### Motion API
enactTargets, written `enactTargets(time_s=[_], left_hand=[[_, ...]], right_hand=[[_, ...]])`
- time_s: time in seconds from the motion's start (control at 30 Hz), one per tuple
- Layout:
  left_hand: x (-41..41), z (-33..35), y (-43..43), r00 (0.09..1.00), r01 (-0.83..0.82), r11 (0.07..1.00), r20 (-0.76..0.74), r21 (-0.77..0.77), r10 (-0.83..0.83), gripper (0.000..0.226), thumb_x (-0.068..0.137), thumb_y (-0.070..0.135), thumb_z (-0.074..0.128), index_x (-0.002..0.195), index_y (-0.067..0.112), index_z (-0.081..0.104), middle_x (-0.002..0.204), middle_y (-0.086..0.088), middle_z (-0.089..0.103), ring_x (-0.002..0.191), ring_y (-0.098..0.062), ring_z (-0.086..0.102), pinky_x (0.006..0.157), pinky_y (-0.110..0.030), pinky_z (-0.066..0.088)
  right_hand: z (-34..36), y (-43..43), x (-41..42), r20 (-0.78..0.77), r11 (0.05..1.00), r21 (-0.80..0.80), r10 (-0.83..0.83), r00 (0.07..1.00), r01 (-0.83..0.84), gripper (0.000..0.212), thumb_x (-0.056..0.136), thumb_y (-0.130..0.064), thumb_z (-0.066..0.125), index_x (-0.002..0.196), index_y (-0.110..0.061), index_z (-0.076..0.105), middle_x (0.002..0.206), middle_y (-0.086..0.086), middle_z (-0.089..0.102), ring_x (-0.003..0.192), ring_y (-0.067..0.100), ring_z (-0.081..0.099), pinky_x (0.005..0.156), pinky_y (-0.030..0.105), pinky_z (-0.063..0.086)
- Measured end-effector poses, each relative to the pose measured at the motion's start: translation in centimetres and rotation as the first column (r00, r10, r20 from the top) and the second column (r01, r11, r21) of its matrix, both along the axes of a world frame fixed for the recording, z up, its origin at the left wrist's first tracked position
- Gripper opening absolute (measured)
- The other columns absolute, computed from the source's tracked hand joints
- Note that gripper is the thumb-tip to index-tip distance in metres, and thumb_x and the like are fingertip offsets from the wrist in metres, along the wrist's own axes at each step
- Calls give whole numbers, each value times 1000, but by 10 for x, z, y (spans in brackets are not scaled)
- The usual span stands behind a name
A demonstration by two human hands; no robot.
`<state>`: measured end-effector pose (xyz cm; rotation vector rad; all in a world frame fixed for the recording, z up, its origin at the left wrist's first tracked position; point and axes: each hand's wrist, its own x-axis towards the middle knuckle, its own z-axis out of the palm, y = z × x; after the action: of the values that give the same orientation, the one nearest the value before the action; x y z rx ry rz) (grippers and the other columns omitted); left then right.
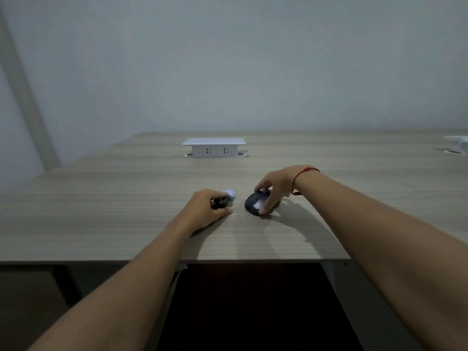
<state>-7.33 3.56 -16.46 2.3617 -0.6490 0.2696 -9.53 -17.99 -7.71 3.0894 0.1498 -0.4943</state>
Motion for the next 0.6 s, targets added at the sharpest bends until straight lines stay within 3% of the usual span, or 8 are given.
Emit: enactTargets(time_s=[0.07,0.13,0.23,0.3,0.37,0.43,0.5,0.6], left_hand=[[-2,-2,-1,1000,-5,1000,-7,16,5,50,77,39,75,124,25,64,119,2,69,93,-8,60,82,-19,44],[-4,-4,-3,1000,-5,999,-16,47,5,53,78,44,72,127,25,62,126,1,65,104,-13,61,89,-23,46],[-8,-7,-8,1000,-13,997,-8,73,14,54,81,46,69,129,23,60,135,-3,59,115,-19,60,97,-29,47],[-10,-8,-11,1000,-20,997,-18,69,21,54,82,44,67,131,21,59,140,-7,55,123,-22,56,104,-34,45],[-14,-7,-14,999,-24,998,-28,66,26,50,87,39,64,132,18,58,144,-9,51,131,-23,50,109,-35,39],[-20,-4,-17,999,-22,998,-38,64,24,36,94,27,53,126,13,62,137,-13,55,130,-28,49,102,-29,37],[-23,-2,-21,998,-17,995,-57,96,22,34,98,18,40,121,6,61,134,-19,54,125,-32,49,94,-31,35],[-20,-3,-24,998,-26,986,-46,162,34,39,101,19,32,133,10,52,146,-14,45,130,-32,45,103,-37,34]], right_hand=[[-9,-5,-2,89,998,29,-62,994,60,86,67,-68,73,140,-31,48,142,-4,52,118,23,56,100,38,47],[-21,-7,-5,166,984,144,-128,978,104,84,64,-72,72,131,-24,57,130,0,59,113,24,59,94,38,50],[-44,-5,-5,330,965,233,-198,923,123,68,70,-73,66,104,-14,67,108,7,67,99,26,61,82,37,52],[-58,-1,-3,412,943,302,-261,873,139,55,80,-63,62,95,-10,63,106,13,67,98,31,60,76,34,46],[-68,4,-4,424,889,430,-352,834,156,37,89,-44,57,95,-8,62,109,19,66,102,35,59,74,31,40],[-72,9,-8,429,852,496,-408,806,167,23,91,-33,54,87,-10,59,108,21,66,102,37,59,71,31,37],[-74,12,-12,437,835,524,-436,787,172,23,88,-33,57,87,-10,60,104,20,67,100,37,60,71,31,39],[-83,17,-15,443,790,591,-485,754,161,38,85,-41,63,106,-9,64,108,16,67,103,34,60,79,35,49]])
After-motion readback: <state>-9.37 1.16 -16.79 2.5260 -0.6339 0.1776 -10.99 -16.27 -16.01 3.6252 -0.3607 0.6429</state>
